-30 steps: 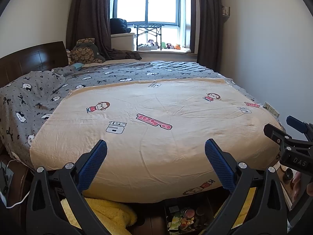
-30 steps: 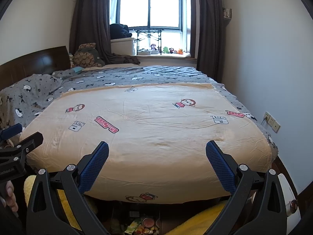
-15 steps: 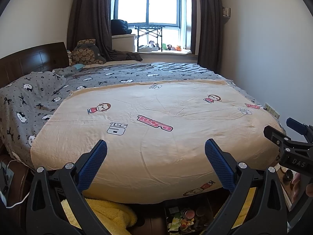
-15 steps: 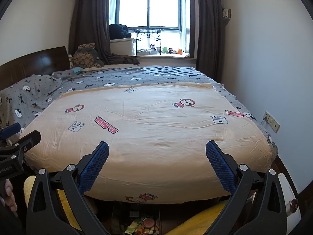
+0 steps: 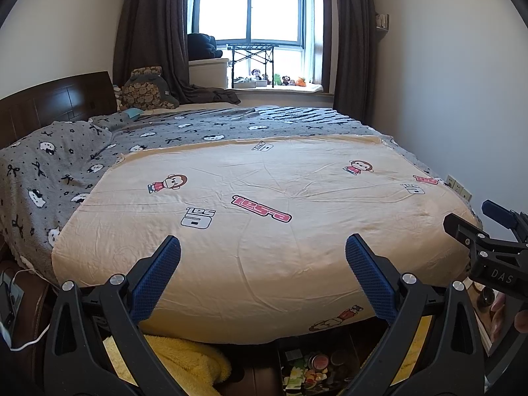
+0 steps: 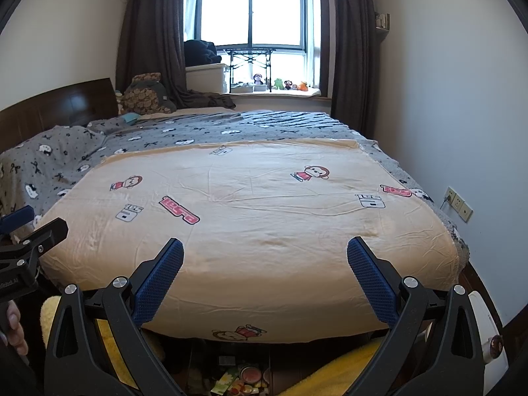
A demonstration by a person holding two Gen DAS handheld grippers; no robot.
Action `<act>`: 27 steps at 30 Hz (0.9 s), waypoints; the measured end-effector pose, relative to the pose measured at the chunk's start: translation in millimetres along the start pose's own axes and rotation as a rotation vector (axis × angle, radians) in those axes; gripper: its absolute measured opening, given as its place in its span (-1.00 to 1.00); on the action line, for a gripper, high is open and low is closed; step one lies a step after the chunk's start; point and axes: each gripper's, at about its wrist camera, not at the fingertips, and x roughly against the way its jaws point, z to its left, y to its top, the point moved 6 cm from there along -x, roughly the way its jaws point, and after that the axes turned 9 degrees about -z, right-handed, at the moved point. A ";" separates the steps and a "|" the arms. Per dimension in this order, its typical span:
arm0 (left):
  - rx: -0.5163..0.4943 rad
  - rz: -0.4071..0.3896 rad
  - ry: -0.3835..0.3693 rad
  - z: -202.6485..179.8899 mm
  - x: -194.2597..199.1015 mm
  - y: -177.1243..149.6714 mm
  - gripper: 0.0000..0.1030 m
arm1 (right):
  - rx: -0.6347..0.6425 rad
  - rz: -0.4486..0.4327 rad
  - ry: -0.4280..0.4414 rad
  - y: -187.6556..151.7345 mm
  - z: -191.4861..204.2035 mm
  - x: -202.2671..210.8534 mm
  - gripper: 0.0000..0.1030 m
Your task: Collect trash
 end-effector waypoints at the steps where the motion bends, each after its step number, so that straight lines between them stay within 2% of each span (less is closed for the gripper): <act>1: 0.000 0.000 0.000 0.0 0.0 0.1 0.84 | -0.001 0.000 0.000 0.0 0.1 0.0 0.93; 23: -0.019 -0.009 0.014 3.3 0.6 1.6 0.84 | -0.003 0.003 0.005 -1.5 0.3 -2.4 0.93; 27: -0.009 0.004 -0.011 2.6 -0.2 0.7 0.84 | -0.003 0.006 0.003 -1.9 0.1 -2.7 0.93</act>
